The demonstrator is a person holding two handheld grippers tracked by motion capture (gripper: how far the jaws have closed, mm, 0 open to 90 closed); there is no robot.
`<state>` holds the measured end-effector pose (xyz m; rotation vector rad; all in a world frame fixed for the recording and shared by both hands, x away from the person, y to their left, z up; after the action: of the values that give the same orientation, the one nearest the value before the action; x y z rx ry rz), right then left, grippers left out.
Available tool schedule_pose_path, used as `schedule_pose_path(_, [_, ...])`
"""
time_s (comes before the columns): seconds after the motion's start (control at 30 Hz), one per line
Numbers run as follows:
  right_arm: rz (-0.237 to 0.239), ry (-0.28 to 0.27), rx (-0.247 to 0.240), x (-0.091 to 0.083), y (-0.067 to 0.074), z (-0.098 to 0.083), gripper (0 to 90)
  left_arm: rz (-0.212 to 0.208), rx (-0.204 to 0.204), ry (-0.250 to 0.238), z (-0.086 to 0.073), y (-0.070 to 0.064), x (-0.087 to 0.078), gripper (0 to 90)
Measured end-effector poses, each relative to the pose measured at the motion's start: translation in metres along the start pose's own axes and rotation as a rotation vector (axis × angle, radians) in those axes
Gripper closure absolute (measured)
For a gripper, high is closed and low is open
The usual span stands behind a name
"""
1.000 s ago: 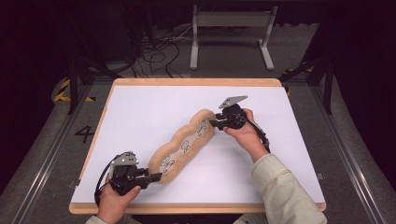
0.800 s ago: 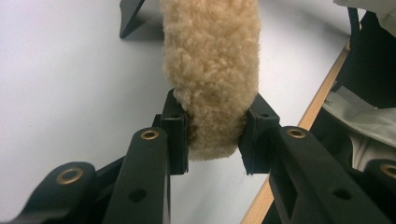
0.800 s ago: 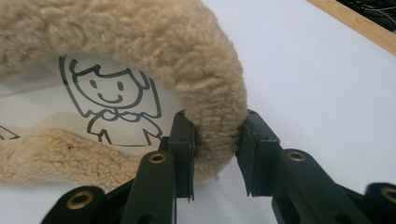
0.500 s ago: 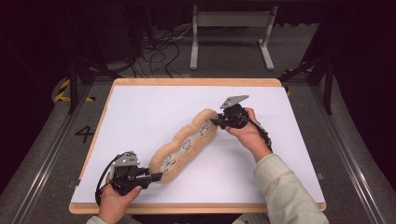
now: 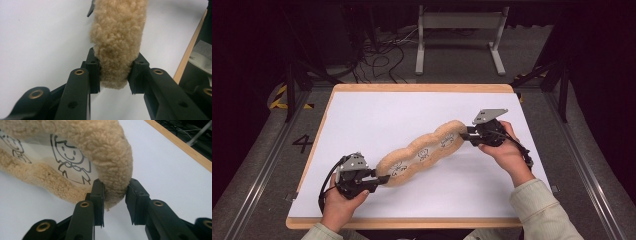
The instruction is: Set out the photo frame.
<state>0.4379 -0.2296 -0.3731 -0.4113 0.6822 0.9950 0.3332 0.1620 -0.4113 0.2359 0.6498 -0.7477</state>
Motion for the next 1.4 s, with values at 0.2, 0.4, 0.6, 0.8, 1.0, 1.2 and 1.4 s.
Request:
schedule_pose_path(0.2, [-0.027,-0.01,0.012,-0.018,0.011,-0.009,69.7,0.01,-0.028,-0.021,0.008,0.011,0.005,66.9])
schedule_pose_path(0.4, [-0.051,-0.004,0.028,-0.027,0.023,-0.02,69.3,0.026,-0.036,-0.045,0.015,0.022,0.012,66.6])
schedule_pose_path(0.6, [-0.054,-0.005,0.048,-0.033,0.031,-0.032,69.5,0.02,-0.058,-0.059,0.021,0.032,0.022,66.5])
schedule_pose_path(0.8, [-0.019,-0.035,0.098,-0.031,0.038,-0.056,69.8,0.023,-0.047,-0.058,0.024,0.037,0.034,66.4])
schedule_pose_path(1.0, [0.059,-0.105,0.137,-0.029,0.037,-0.074,77.8,-0.011,-0.057,-0.092,0.022,0.053,0.051,65.7])
schedule_pose_path(1.2, [0.11,-0.137,0.136,-0.031,0.037,-0.076,76.3,-0.042,-0.04,-0.097,0.018,0.061,0.056,65.5])
schedule_pose_path(1.4, [0.135,-0.132,0.116,-0.033,0.044,-0.073,73.8,-0.031,-0.005,-0.059,0.014,0.06,0.057,62.2])
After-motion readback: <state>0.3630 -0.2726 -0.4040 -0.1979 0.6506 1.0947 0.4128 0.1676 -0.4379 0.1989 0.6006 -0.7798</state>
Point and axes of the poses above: each handheld gripper's, and its own axes: x roughly forward along the jaws, z roughly out of its top, y roughly to its left, the point moved 1 cm from there along x, roughly forward along the jaws, and after that the axes turned 12 degrees about z, right-handed, at the moved point
